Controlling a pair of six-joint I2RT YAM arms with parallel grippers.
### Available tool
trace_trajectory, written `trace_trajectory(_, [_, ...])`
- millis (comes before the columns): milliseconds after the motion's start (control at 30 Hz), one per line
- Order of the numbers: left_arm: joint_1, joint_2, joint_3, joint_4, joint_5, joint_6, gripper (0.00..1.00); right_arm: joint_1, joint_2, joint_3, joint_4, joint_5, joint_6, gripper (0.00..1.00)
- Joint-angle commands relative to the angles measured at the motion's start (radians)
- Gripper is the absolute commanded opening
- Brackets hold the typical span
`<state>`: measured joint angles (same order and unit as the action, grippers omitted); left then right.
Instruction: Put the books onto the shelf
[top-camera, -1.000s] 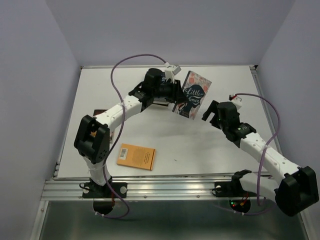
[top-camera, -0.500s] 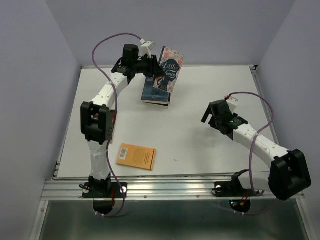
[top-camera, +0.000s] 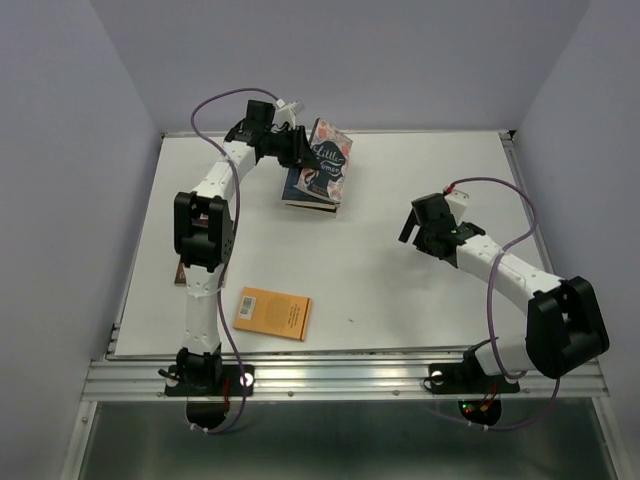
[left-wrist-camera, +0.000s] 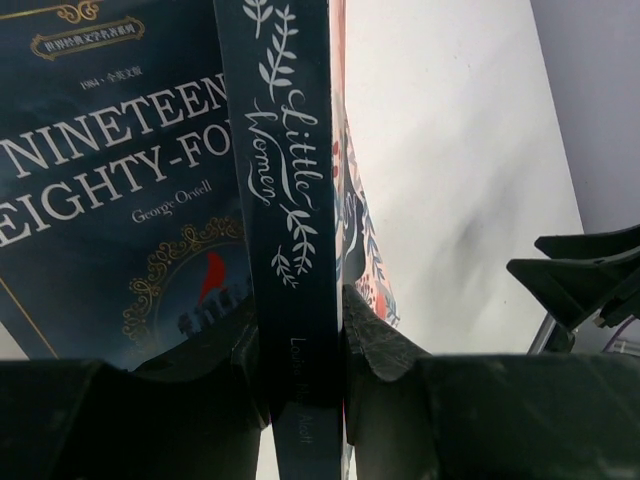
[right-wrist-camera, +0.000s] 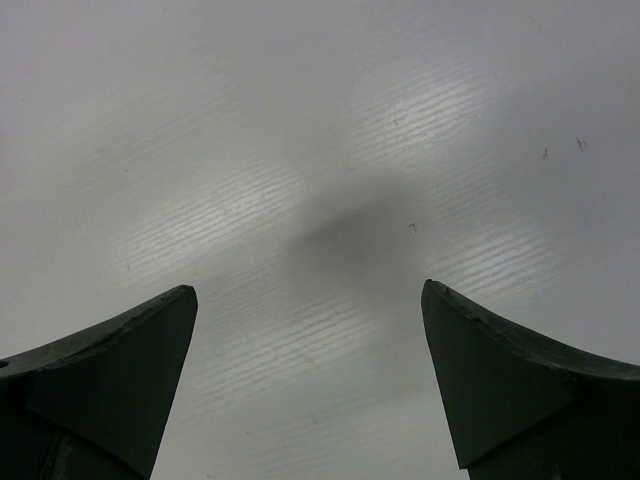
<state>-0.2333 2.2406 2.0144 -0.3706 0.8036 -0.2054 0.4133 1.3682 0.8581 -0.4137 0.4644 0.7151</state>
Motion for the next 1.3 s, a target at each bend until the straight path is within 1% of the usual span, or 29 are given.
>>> trace_trajectory(0, [0.02,0.036,0.158,-0.102,-0.088,0.092,0.16,0.004,0.009,0.055,-0.011,0.04,0.003,1.0])
trace_trajectory(33, [0.02,0.043,0.17,-0.114,-0.105,0.098,0.22,0.004,0.012,0.056,-0.01,0.039,0.001,1.0])
trace_trajectory(67, [0.019,0.057,0.185,-0.137,-0.136,0.104,0.37,0.004,0.017,0.059,-0.013,0.039,0.0,1.0])
trace_trajectory(100, [0.02,0.062,0.193,-0.149,-0.15,0.113,0.4,0.004,0.02,0.061,-0.013,0.039,0.0,1.0])
trace_trajectory(133, [0.02,0.066,0.199,-0.163,-0.153,0.122,0.41,0.004,0.023,0.064,-0.014,0.039,-0.002,1.0])
trace_trajectory(167, [0.02,0.062,0.196,-0.172,-0.181,0.126,0.47,0.004,0.026,0.067,-0.017,0.04,-0.002,1.0])
trace_trajectory(200, [0.02,0.057,0.188,-0.171,-0.202,0.121,0.47,0.004,0.028,0.068,-0.019,0.04,-0.003,1.0])
trace_trajectory(233, [0.02,0.053,0.178,-0.166,-0.213,0.121,0.58,0.004,0.029,0.07,-0.022,0.039,-0.002,1.0])
trace_trajectory(300, [0.02,0.042,0.165,-0.169,-0.256,0.118,0.64,0.004,0.035,0.071,-0.023,0.039,-0.002,1.0])
trace_trajectory(333, [0.02,0.039,0.164,-0.174,-0.256,0.133,0.74,0.004,0.035,0.073,-0.022,0.039,-0.002,1.0])
trace_trajectory(367, [0.02,0.034,0.161,-0.175,-0.264,0.136,0.79,0.004,0.04,0.073,-0.022,0.039,0.0,1.0])
trace_trajectory(400, [0.02,0.027,0.161,-0.175,-0.267,0.139,0.87,0.004,0.042,0.075,-0.022,0.036,0.0,1.0])
trace_trajectory(433, [0.02,0.022,0.161,-0.177,-0.27,0.146,0.99,0.004,0.045,0.078,-0.023,0.034,-0.002,1.0])
trace_trajectory(567, [0.02,-0.002,0.165,-0.186,-0.305,0.156,0.99,0.004,0.055,0.082,-0.025,0.022,0.003,1.0])
trace_trajectory(733, [0.019,-0.073,0.144,-0.194,-0.431,0.152,0.99,0.004,0.063,0.084,-0.023,-0.023,-0.02,1.0])
trace_trajectory(800, [0.019,-0.14,0.09,-0.189,-0.506,0.117,0.99,0.004,0.066,0.081,-0.022,-0.05,-0.06,1.0])
trace_trajectory(833, [0.02,-0.171,0.008,-0.177,-0.535,0.095,0.99,0.004,0.066,0.078,-0.02,-0.058,-0.078,1.0])
trace_trajectory(867, [0.02,-0.252,-0.049,-0.131,-0.607,0.074,0.99,0.004,0.063,0.065,-0.016,-0.066,-0.083,1.0])
trace_trajectory(900, [0.02,-0.301,-0.109,-0.101,-0.647,0.045,0.99,0.004,0.058,0.059,-0.011,-0.072,-0.089,1.0])
trace_trajectory(933, [0.023,-0.347,-0.241,-0.064,-0.681,-0.007,0.99,0.004,0.045,0.052,-0.005,-0.078,-0.095,1.0])
trace_trajectory(967, [0.026,-0.44,-0.309,-0.004,-0.748,-0.034,0.99,0.004,0.037,0.044,0.009,-0.09,-0.1,1.0])
trace_trajectory(1033, [0.045,-0.522,-0.425,0.033,-0.846,-0.096,0.99,0.004,0.022,0.018,0.027,-0.108,-0.111,1.0])
trace_trajectory(1067, [0.055,-0.559,-0.525,0.047,-0.894,-0.158,0.99,0.004,0.009,0.01,0.041,-0.118,-0.117,1.0])
trace_trajectory(1100, [0.066,-0.616,-0.57,0.051,-0.982,-0.182,0.99,0.004,0.005,0.004,0.047,-0.124,-0.121,1.0])
trace_trajectory(1133, [0.083,-0.64,-0.618,0.061,-0.995,-0.193,0.99,0.004,0.002,-0.001,0.05,-0.141,-0.124,1.0])
trace_trajectory(1167, [0.133,-0.665,-0.714,0.102,-0.992,-0.192,0.99,0.004,0.003,-0.002,0.052,-0.145,-0.128,1.0])
trace_trajectory(1233, [0.196,-0.716,-0.799,0.137,-0.992,-0.212,0.99,0.004,0.012,0.001,0.05,-0.164,-0.144,1.0])
trace_trajectory(1267, [0.263,-0.726,-0.862,0.156,-0.998,-0.222,0.99,0.004,0.018,0.002,0.05,-0.168,-0.152,1.0])
